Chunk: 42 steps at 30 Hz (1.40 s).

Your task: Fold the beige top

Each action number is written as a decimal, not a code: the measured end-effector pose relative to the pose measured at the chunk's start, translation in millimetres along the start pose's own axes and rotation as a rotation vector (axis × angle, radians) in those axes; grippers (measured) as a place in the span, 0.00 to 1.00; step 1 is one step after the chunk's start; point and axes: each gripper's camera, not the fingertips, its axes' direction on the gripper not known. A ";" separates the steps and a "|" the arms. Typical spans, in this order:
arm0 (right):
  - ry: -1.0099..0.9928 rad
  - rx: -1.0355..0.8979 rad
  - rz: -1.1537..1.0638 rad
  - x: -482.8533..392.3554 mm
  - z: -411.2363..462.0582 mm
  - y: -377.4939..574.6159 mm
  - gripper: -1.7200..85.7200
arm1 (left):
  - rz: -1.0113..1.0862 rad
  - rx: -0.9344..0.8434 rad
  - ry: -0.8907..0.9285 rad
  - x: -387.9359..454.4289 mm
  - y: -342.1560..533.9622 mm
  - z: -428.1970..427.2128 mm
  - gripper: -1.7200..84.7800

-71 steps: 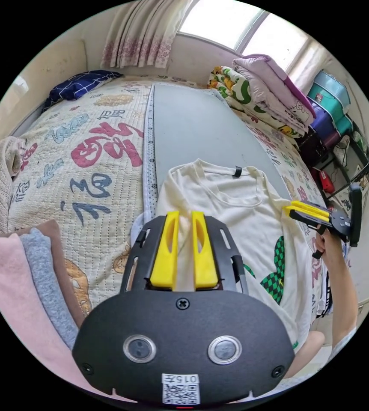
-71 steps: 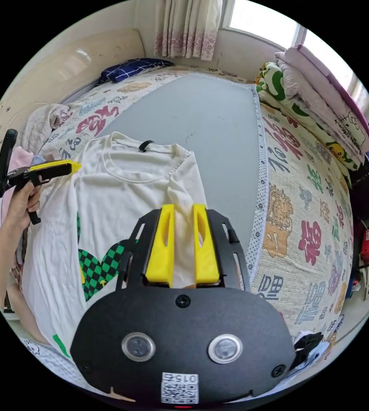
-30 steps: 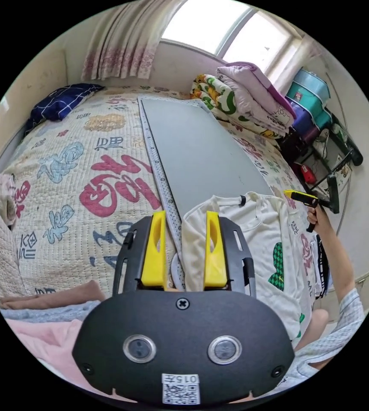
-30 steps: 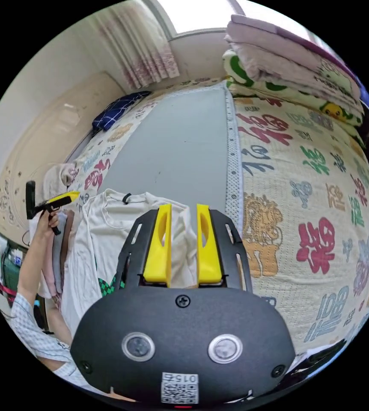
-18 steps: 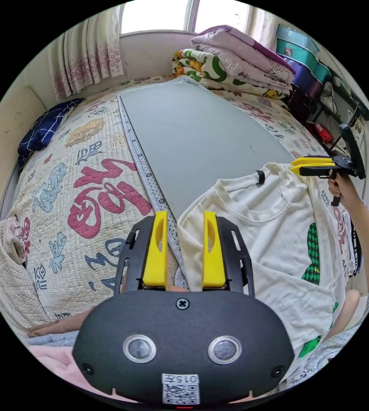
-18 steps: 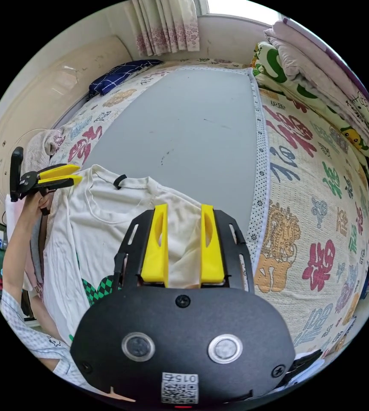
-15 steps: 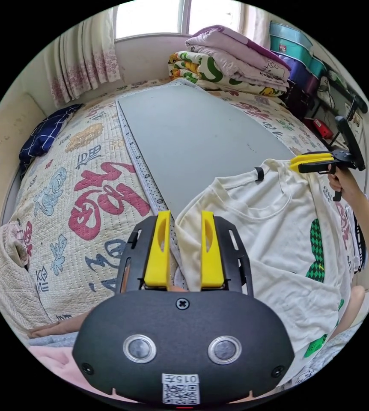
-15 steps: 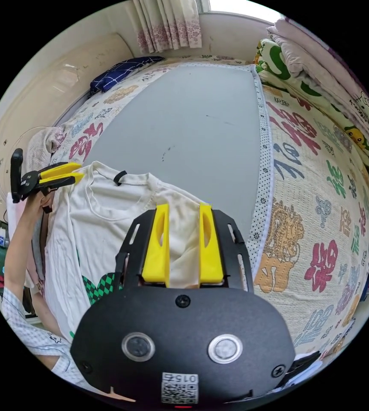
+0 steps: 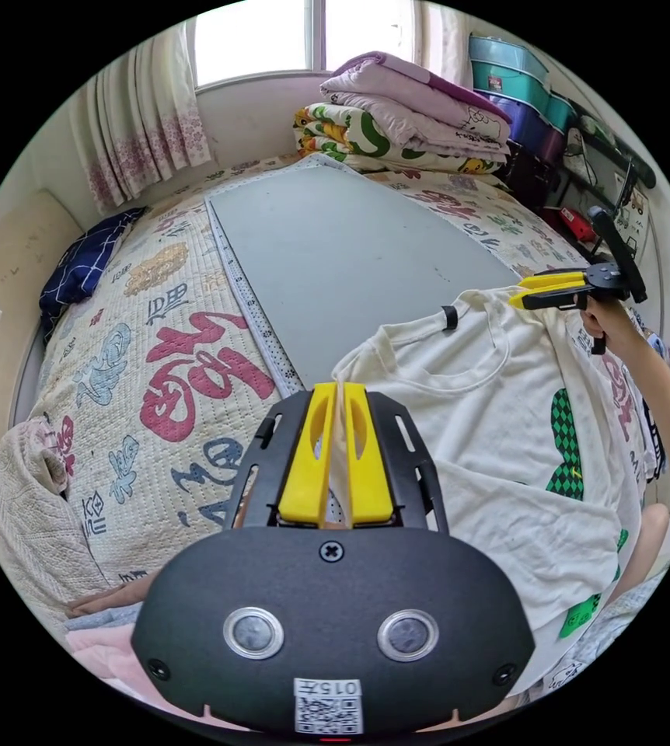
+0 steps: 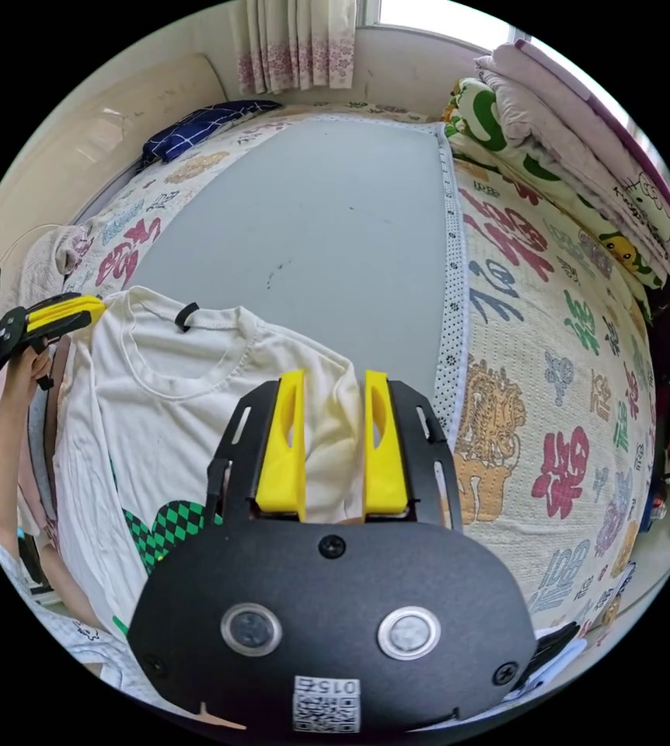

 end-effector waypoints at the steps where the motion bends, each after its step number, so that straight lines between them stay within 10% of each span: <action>1: 0.008 0.019 -0.004 -1.0 3.5 8.1 0.13 | -0.003 -0.004 0.003 0.3 2.0 -1.4 0.03; 24: -0.084 0.405 0.016 48.1 -152.0 251.9 0.01 | 0.030 0.380 -0.014 82.2 73.3 -255.2 0.01; 42: -0.329 0.068 -0.283 45.2 -110.8 728.2 0.12 | 0.525 -0.023 0.326 286.4 431.3 -284.7 0.01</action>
